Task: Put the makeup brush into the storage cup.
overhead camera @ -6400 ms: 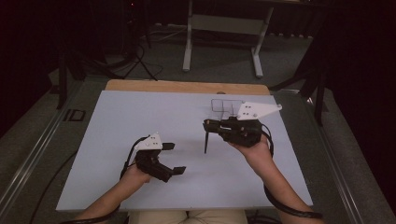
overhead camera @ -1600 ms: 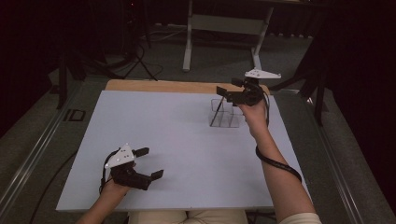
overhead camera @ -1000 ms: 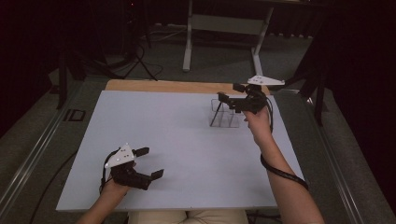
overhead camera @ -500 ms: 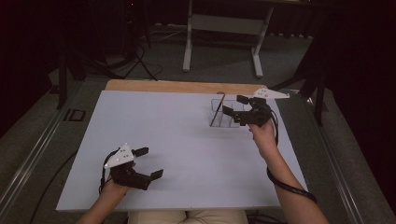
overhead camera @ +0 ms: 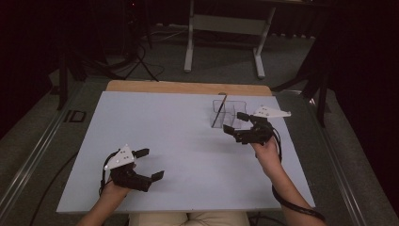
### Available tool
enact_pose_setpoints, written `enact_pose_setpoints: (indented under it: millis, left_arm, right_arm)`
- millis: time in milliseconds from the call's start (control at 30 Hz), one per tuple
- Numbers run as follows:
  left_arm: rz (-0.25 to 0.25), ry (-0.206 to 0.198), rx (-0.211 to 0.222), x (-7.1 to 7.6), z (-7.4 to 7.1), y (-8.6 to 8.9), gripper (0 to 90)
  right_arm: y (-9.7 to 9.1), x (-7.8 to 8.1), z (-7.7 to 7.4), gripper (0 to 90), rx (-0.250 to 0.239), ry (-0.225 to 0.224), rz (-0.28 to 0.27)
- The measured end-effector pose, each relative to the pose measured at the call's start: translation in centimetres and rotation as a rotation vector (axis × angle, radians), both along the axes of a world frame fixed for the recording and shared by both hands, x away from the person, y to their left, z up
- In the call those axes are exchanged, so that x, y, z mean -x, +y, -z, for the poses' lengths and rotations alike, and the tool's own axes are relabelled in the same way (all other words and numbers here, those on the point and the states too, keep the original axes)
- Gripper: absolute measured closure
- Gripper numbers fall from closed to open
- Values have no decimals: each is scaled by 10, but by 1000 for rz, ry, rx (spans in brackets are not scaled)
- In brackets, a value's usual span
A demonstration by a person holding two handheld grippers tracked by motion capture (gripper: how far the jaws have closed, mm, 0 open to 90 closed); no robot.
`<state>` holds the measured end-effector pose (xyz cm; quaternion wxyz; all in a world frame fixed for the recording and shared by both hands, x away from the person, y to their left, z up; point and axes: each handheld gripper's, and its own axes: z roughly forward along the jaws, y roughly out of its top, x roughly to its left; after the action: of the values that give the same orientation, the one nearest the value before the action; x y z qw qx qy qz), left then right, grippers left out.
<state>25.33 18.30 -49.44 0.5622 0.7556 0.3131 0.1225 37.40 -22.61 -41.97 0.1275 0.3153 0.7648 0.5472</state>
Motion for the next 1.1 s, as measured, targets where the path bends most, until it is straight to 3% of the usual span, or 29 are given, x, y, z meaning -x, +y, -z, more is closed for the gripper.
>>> enact_pose_setpoints:
  millis: [200, 567, 1100]
  left_arm:
    - [-1, 0, 1, 0, -1, 0, 5]
    - [1, -1, 2, 0, -1, 0, 5]
    - [1, -6, 8, 0, -2, 1, 5]
  right_arm:
    - [-4, 8, 8, 141, -18, 18, 7]
    - [-5, 29, 22, 141, 24, 34, -17]
    - [-7, 56, 25, 142, 15, 32, -60]
